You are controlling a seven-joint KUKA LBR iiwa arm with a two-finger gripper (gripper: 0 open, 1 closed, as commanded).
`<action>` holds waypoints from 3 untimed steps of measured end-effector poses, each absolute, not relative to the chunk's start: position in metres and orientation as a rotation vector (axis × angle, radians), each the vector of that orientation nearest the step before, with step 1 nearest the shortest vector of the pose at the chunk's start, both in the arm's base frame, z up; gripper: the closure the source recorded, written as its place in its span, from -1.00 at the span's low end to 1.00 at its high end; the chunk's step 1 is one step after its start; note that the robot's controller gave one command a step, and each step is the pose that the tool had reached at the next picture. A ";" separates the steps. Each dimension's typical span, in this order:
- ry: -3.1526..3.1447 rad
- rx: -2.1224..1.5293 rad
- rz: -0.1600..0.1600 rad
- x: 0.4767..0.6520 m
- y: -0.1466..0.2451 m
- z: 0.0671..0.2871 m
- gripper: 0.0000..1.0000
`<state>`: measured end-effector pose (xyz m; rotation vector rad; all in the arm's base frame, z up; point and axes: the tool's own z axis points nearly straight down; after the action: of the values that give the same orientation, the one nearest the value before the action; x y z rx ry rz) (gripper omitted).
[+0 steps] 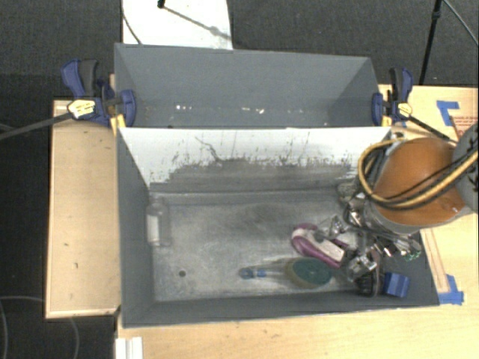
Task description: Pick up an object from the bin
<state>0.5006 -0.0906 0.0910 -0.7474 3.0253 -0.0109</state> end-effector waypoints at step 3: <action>3.013 -0.826 -0.013 0.483 -0.130 0.088 1.00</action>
Offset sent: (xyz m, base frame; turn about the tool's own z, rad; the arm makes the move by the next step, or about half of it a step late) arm -0.0213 -0.0257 0.0266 -0.0293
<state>0.4831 -0.1297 0.0883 -0.8265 3.0135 -0.0133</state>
